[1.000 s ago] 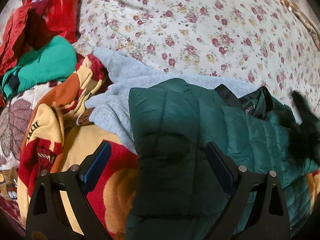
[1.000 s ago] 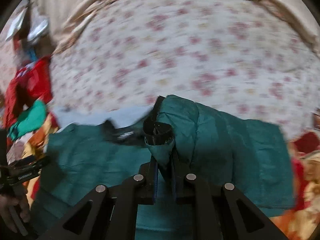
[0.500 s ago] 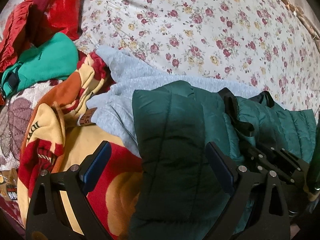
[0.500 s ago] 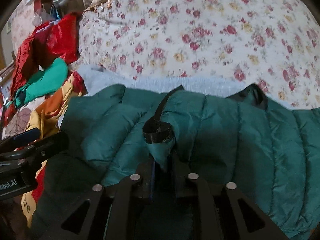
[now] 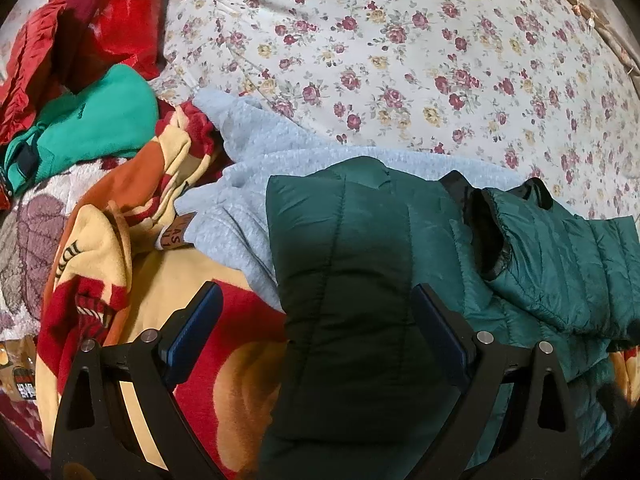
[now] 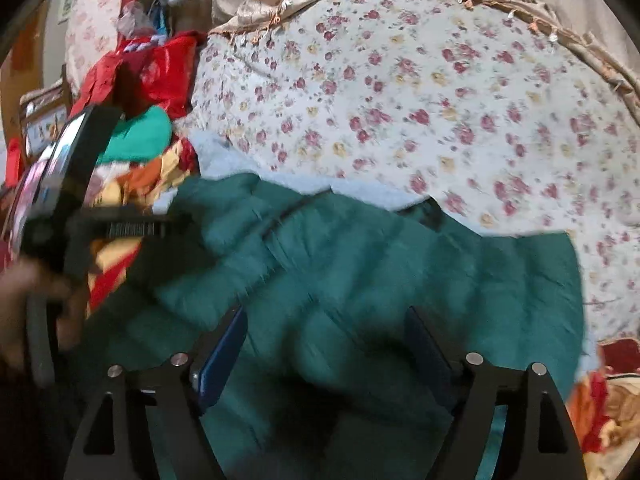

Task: Fold large clothes

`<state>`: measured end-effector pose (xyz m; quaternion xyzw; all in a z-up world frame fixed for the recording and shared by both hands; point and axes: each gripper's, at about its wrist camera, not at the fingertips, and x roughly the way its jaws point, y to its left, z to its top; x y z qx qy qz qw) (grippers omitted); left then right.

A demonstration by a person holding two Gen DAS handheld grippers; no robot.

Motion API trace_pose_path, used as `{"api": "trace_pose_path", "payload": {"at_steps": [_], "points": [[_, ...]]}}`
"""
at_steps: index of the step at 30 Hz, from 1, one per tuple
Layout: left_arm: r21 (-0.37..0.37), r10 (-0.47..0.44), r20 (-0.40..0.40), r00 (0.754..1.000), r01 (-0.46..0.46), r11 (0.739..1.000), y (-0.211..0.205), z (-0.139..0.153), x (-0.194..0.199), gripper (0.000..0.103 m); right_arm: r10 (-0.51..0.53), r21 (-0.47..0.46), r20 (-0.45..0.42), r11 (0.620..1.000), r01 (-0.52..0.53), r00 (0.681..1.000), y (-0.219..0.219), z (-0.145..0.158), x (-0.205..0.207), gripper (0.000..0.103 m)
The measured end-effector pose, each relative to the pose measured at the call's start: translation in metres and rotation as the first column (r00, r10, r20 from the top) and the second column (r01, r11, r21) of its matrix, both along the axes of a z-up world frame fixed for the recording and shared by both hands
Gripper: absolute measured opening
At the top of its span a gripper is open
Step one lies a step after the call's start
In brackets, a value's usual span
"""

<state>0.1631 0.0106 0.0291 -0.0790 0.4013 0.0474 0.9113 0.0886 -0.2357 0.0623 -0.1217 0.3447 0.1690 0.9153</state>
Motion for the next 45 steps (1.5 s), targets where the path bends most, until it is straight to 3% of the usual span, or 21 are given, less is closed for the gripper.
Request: {"api": "trace_pose_path", "payload": {"at_steps": [4, 9, 16, 21, 26, 28, 31, 33, 35, 37, 42, 44, 45], "points": [[0.016, -0.009, 0.007, 1.0, 0.009, 1.0, -0.003, -0.001, 0.0, 0.095, 0.061, 0.012, -0.087, 0.998, -0.061, 0.994, -0.028, -0.029, -0.022, 0.079], [0.029, -0.01, -0.003, 1.0, 0.01, 1.0, -0.006, -0.005, 0.0, 0.095, -0.045, 0.054, -0.211, 0.997, 0.058, 0.976, -0.045, -0.078, -0.015, 0.08], [0.039, -0.015, 0.006, 1.0, 0.015, 0.999, -0.006, -0.004, 0.0, 0.095, -0.053, 0.059, -0.239, 0.996, 0.069, 0.97, -0.045, -0.089, -0.006, 0.1], [0.022, 0.039, 0.028, 0.999, -0.04, 0.999, 0.02, 0.006, 0.0, 0.095, -0.053, 0.059, -0.248, 0.996, 0.069, 0.967, -0.048, -0.092, -0.003, 0.103], [-0.079, 0.132, 0.046, 0.99, -0.128, 0.989, 0.055, 0.01, -0.004, 0.095, -0.054, 0.053, -0.248, 0.996, 0.069, 0.967, -0.046, -0.093, -0.004, 0.103], [-0.097, 0.093, 0.059, 0.994, -0.087, 0.991, 0.046, 0.011, -0.004, 0.095, -0.055, 0.048, -0.248, 0.996, 0.069, 0.967, -0.045, -0.092, -0.005, 0.103], [-0.093, -0.048, 0.101, 0.994, 0.057, 0.994, 0.009, 0.016, -0.003, 0.095, -0.056, 0.043, -0.251, 0.997, 0.069, 0.966, -0.044, -0.093, -0.004, 0.103], [-0.119, -0.179, 0.102, 0.979, 0.19, 0.974, -0.026, 0.017, 0.006, 0.095, -0.057, 0.041, -0.251, 0.997, 0.069, 0.966, -0.043, -0.093, -0.003, 0.103], [-0.091, -0.259, 0.116, 0.959, 0.27, 0.959, -0.053, 0.021, 0.017, 0.095, -0.058, 0.04, -0.25, 0.997, 0.07, 0.966, -0.042, -0.093, -0.002, 0.103], [-0.046, -0.295, 0.102, 0.95, 0.3, 0.953, -0.076, 0.023, 0.034, 0.095, -0.058, 0.033, -0.247, 0.997, 0.069, 0.967, -0.041, -0.093, -0.002, 0.103], [-0.068, -0.285, -0.029, 0.958, 0.283, 0.957, -0.109, 0.002, 0.089, 0.095, -0.055, 0.038, -0.246, 0.997, 0.066, 0.968, -0.04, -0.094, -0.002, 0.103], [-0.082, -0.302, -0.043, 0.952, 0.297, 0.951, -0.115, -0.007, 0.09, 0.067, -0.052, 0.048, -0.253, 0.997, 0.066, 0.966, -0.041, -0.095, 0.0, 0.103], [-0.085, -0.311, -0.051, 0.949, 0.306, 0.948, -0.119, -0.009, 0.09, 0.028, -0.051, 0.048, -0.254, 0.997, 0.065, 0.966, -0.04, -0.095, 0.0, 0.103]]}}
